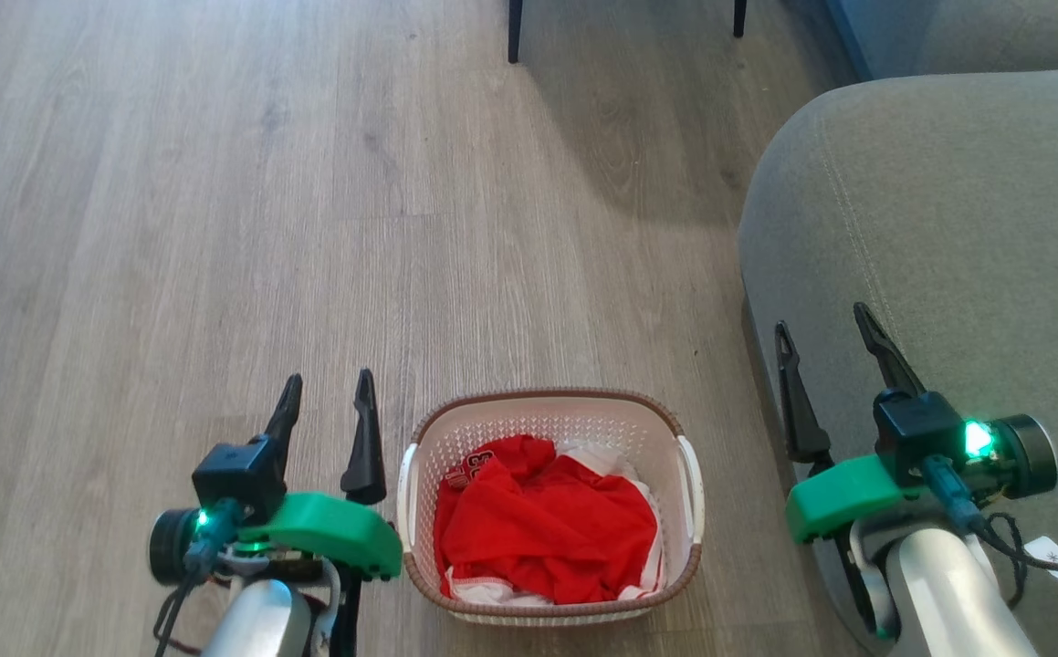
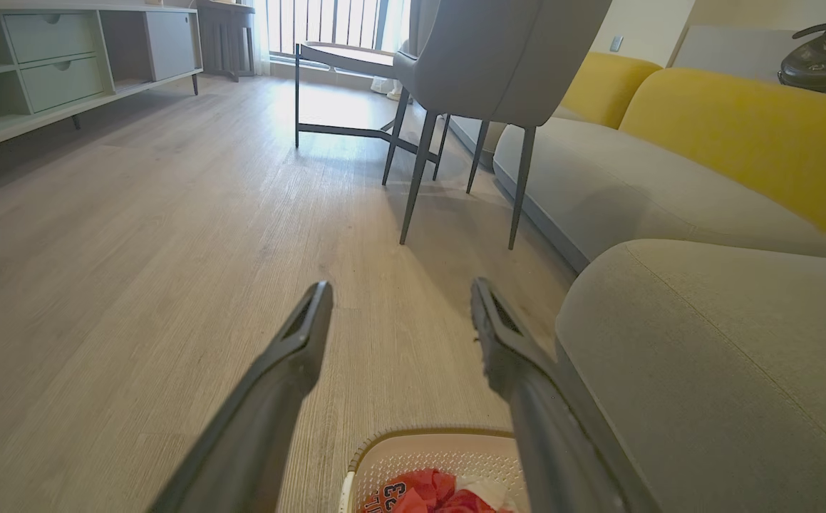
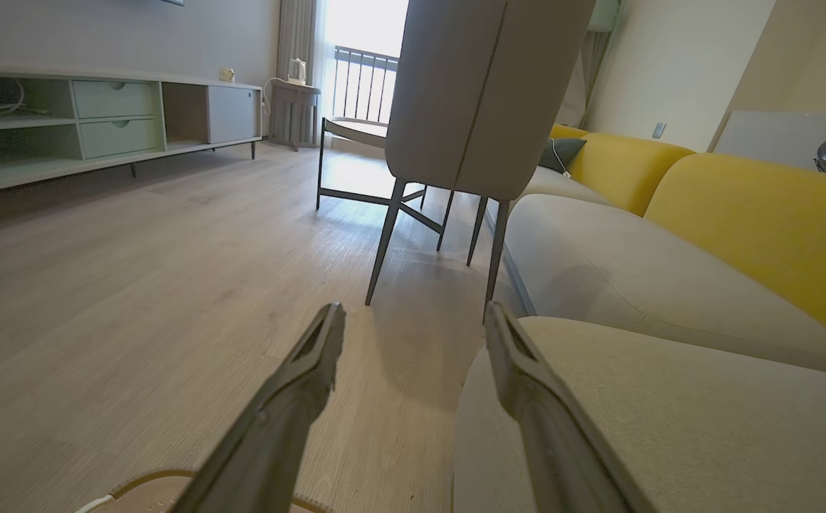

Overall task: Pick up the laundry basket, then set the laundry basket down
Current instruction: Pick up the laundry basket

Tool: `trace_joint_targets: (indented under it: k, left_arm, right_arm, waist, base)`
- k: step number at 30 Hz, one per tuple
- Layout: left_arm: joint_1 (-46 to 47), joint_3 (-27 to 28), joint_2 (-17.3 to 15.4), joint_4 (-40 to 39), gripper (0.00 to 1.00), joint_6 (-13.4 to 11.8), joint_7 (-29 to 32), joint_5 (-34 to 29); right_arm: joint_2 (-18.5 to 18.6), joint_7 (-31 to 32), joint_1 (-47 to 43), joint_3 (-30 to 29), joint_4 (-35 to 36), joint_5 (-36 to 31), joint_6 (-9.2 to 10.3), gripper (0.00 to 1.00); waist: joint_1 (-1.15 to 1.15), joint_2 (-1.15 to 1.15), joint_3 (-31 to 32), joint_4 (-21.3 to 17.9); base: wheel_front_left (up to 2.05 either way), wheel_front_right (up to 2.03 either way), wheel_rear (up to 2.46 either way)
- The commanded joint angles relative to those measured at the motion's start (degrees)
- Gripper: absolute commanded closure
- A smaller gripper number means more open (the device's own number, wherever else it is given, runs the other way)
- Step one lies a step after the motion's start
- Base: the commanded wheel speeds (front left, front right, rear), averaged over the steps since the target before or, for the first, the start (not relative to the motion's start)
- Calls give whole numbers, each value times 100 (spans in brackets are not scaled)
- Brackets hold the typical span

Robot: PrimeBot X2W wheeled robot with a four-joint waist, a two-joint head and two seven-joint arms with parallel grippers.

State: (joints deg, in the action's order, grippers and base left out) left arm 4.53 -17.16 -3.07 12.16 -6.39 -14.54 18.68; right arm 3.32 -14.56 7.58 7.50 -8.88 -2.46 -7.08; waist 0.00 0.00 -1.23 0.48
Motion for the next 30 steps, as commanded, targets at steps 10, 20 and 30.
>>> trace_joint_targets:
  k: [10, 20, 30]
  left_arm:
    - [442, 45, 19, 257, 0, 19, -46, 12]
    - [1525, -196, 19, 1434, 0, -33, -46, 26]
    - [2631, -466, 19, 2738, 0, 75, -46, 135]
  right_arm:
    - [-9, -44, 351, 150, -92, 108, -41, 0]
    - [89, -44, 1295, 125, -1032, 289, -41, 0]
    - [76, -44, 2265, 187, -2276, 695, -41, 0]
  waist:
    - [0, 0, -569, -2]
    - [0, 0, -2102, 4]
    - [0, 0, -3214, -29]
  base:
    - [0, 0, 0]
    - [0, 0, 0]
    - [0, 0, 0]
